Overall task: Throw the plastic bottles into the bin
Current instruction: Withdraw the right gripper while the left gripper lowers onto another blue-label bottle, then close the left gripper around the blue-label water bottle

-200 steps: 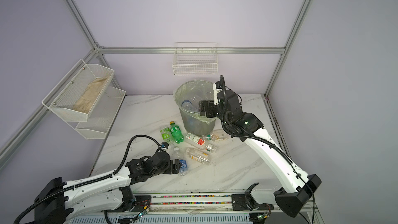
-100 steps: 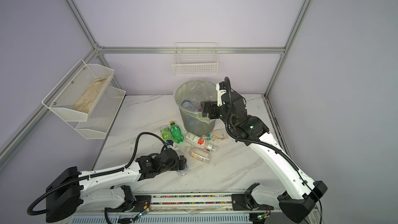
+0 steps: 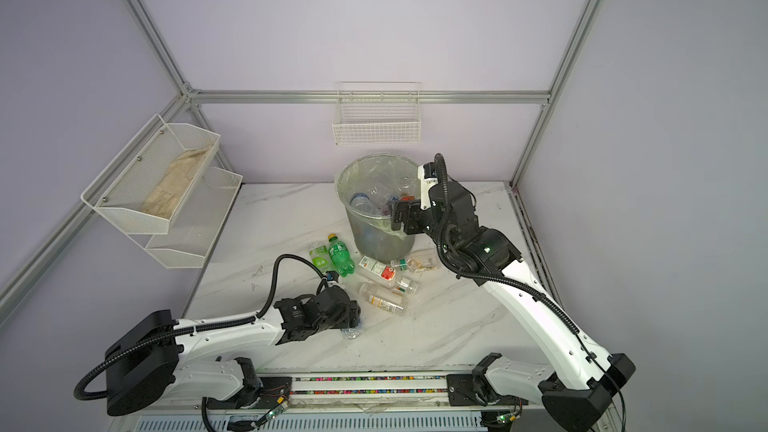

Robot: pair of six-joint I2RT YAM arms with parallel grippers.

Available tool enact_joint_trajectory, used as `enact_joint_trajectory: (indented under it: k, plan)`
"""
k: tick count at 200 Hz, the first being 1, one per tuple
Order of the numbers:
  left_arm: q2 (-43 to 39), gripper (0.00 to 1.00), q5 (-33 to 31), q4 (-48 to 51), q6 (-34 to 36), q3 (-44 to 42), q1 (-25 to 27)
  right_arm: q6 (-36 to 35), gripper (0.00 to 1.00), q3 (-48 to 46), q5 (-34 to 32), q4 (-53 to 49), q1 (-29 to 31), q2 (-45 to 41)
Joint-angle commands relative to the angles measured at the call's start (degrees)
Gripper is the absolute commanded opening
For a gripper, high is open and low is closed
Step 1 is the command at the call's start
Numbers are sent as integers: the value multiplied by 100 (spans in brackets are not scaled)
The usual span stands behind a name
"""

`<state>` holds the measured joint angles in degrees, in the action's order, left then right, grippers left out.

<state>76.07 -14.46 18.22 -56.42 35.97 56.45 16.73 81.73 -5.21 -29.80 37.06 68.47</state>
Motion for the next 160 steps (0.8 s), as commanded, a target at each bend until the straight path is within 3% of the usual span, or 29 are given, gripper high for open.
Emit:
enact_joint_trajectory:
  k: [1, 82, 129, 160]
  plan:
    - [184, 84, -155, -156, 35, 620, 42, 82, 97, -47, 49, 107, 11, -140]
    - [667, 73, -83, -170, 0, 649, 42, 55, 97, -108, 74, 114, 13, -207]
    - [272, 49, -195, -69, -4, 517, 35, 41, 97, -134, 93, 124, 13, -228]
    - [-140, 43, -368, 178, 52, 481, 42, 49, 97, -177, 96, 129, 12, -271]
